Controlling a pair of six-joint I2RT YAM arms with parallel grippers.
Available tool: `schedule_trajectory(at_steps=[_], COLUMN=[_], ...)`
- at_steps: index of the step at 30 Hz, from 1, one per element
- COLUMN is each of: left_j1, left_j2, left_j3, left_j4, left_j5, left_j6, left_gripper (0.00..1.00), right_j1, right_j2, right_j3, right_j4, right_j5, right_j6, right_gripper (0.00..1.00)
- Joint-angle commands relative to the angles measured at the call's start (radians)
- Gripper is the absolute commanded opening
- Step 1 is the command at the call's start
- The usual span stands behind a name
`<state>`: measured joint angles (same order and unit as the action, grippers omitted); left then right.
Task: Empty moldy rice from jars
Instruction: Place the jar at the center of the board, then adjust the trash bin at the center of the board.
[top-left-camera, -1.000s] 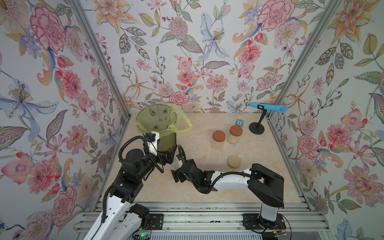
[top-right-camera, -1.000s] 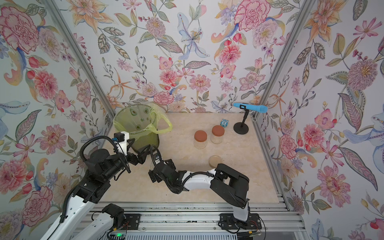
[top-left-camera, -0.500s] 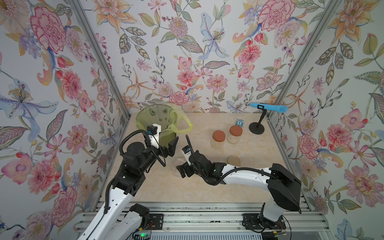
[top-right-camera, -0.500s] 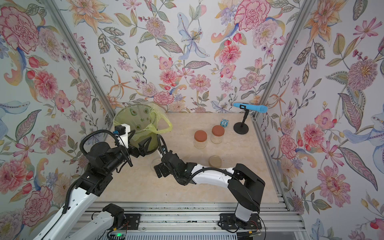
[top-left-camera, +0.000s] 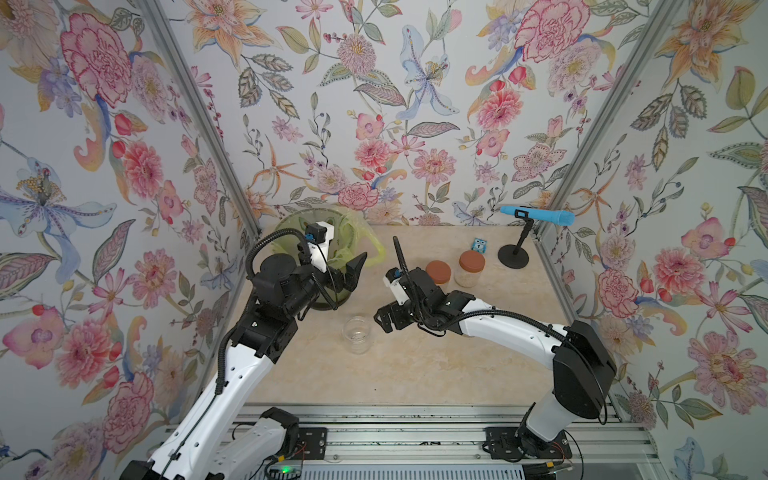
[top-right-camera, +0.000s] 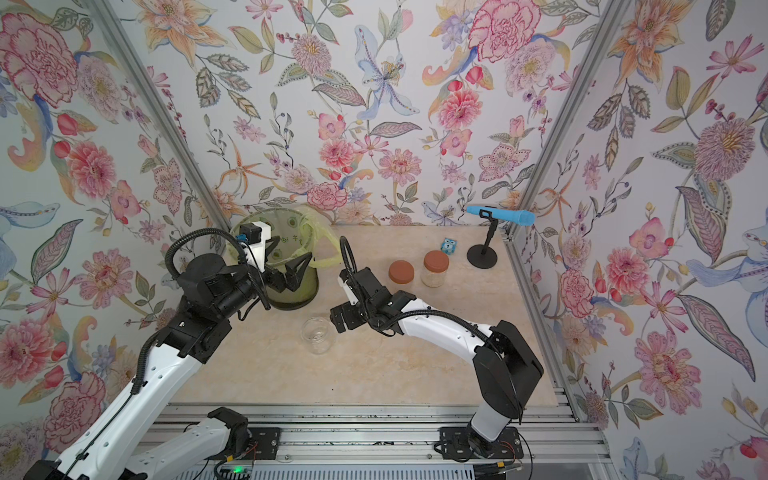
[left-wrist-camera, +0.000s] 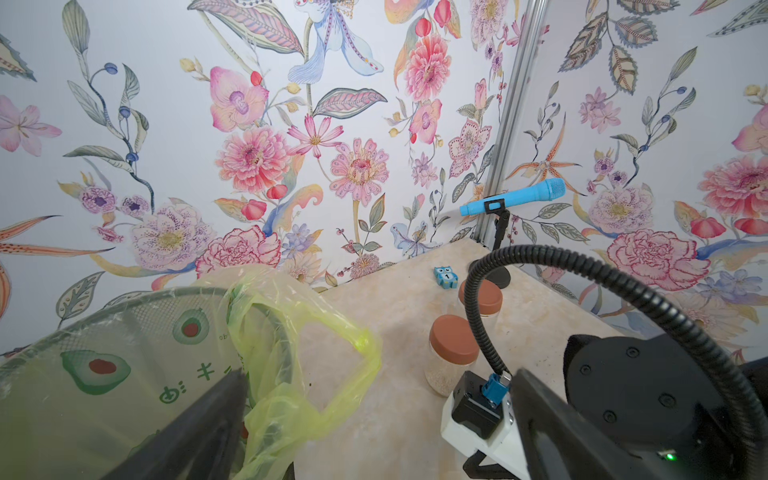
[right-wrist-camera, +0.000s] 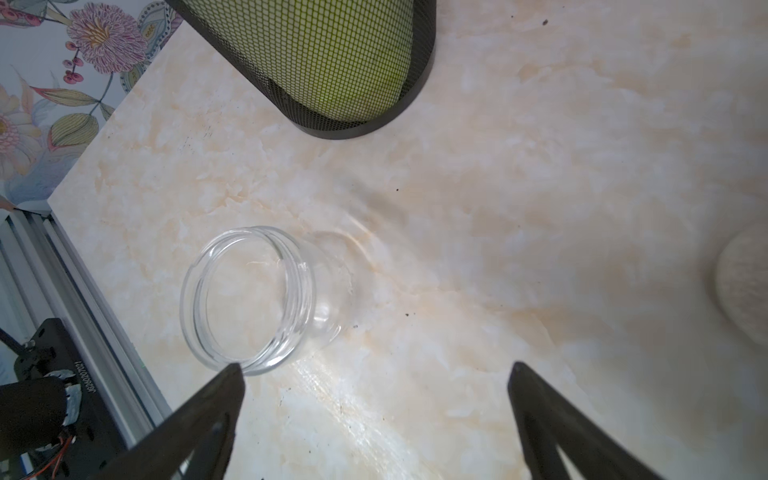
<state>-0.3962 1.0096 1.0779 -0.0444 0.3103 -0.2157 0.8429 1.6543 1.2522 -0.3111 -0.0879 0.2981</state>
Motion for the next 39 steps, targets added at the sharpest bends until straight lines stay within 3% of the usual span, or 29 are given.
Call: schedule_trajectory(at_steps=[1, 16, 29, 34, 39], left_j1=[-0.007, -0.009, -0.029, -0.033, -0.031], left_j2=[0.045, 0.260, 0.428, 0.496, 0.632], left_j3=[0.083, 0.343, 0.495, 0.584, 0.781], left_j4=[-0.048, -0.188, -0.339, -0.422, -0.582], left_j5=[0.039, 0.055, 0.057, -0.022, -0.171], left_j6=[0.026, -0.010, -0.012, -0.017, -0.018], left_gripper=[1.00, 1.00, 1.00, 1.00, 1.00], right_j1=[-0.045, -0.229, -0.316, -0.346, -0.373], right_j2=[-0.049, 0.065, 0.243, 0.314, 0.350], right_j3=[0.058, 0.365, 0.591, 0.641, 0.652], right_j4=[-0.074, -0.323, -0.514, -0.563, -0.571], right_j5=[-0.038, -0.008, 0.091, 0.127, 0.128], right_j6=[-0.014, 0.010, 0.016, 0.028, 0.044], right_gripper=[1.00, 1.00, 1.00, 1.00, 1.00])
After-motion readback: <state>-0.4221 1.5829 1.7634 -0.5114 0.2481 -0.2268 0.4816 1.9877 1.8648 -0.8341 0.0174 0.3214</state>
